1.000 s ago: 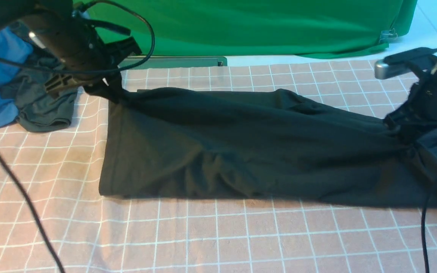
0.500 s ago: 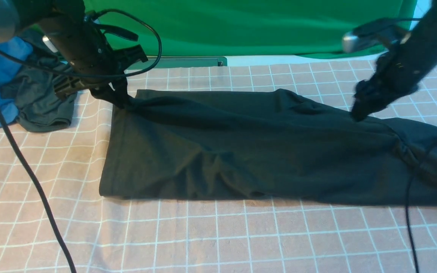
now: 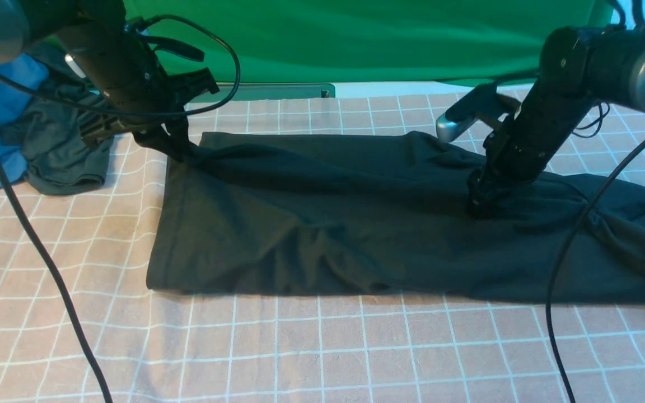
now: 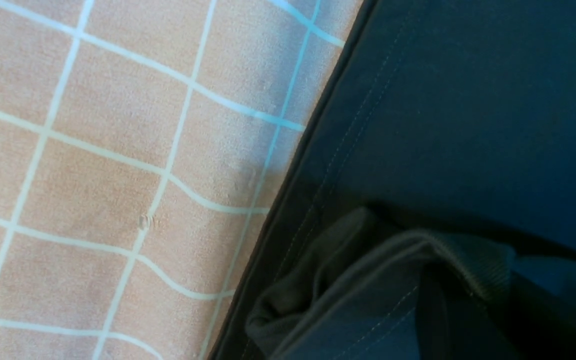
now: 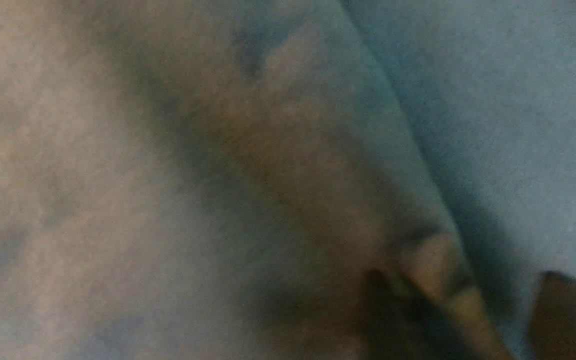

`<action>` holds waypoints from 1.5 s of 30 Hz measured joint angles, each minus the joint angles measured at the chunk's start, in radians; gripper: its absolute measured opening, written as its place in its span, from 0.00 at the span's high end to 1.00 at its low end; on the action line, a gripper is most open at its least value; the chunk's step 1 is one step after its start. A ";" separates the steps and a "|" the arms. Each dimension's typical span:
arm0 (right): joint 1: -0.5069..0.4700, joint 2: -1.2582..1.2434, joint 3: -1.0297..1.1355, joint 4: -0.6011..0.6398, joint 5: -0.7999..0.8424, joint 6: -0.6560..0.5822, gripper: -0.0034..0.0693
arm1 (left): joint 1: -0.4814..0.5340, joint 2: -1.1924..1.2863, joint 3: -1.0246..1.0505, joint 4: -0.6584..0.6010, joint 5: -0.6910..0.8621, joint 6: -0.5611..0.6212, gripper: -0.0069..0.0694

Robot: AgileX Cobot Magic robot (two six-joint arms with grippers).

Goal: Fold a long-sleeved shirt over a pink coffee tablecloth.
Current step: 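Fold the black garment in half by bringing its near edge over to the far edge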

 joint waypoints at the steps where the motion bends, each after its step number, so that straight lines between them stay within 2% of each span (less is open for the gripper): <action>1: 0.000 0.000 0.000 0.000 0.002 0.003 0.54 | 0.000 0.000 0.000 0.000 -0.001 0.000 0.87; 2: 0.000 -0.003 -0.001 0.000 0.012 0.011 0.71 | 0.000 0.000 0.000 0.000 -0.001 0.000 0.87; 4: 0.000 -0.012 -0.004 0.000 0.023 0.027 0.85 | 0.000 0.000 -0.001 -0.003 0.000 0.000 0.87; 8: 0.000 -0.040 -0.037 -0.007 0.030 0.027 0.88 | 0.000 0.000 -0.027 -0.001 0.007 -0.001 0.87; 14: 0.000 -0.067 -0.130 -0.011 0.016 0.027 0.88 | 0.000 0.000 -0.116 0.035 0.010 -0.028 0.87; 18: 0.000 -0.058 -0.179 -0.011 -0.059 0.027 0.88 | 0.000 0.020 -0.155 0.066 -0.004 -0.045 0.87; 22: 0.000 -0.018 -0.182 -0.011 -0.135 0.027 0.88 | 0.000 0.054 -0.157 0.119 -0.084 -0.071 0.87; 26: 0.000 0.033 -0.182 -0.011 -0.184 0.032 0.87 | 0.000 0.088 -0.157 0.097 -0.164 -0.032 0.87; 28: 0.000 0.055 -0.182 -0.012 -0.214 0.049 0.84 | 0.000 0.106 -0.157 0.068 -0.191 -0.008 0.87; 32: 0.000 0.082 -0.182 -0.013 -0.295 0.092 0.69 | 0.000 0.147 -0.157 0.044 -0.227 0.019 0.85; 36: 0.000 0.083 -0.191 -0.017 -0.328 0.119 0.51 | 0.000 0.161 -0.157 0.074 -0.265 0.019 0.74; 39: 0.001 0.080 -0.224 -0.067 -0.263 0.136 0.46 | 0.000 0.157 -0.158 0.119 -0.285 0.021 0.61; 42: 0.001 0.054 -0.263 -0.163 -0.167 0.193 0.47 | 0.000 0.143 -0.160 0.168 -0.272 0.021 0.50; 45: 0.000 -0.003 -0.300 -0.290 -0.038 0.278 0.55 | 0.000 0.107 -0.165 0.189 -0.235 0.035 0.47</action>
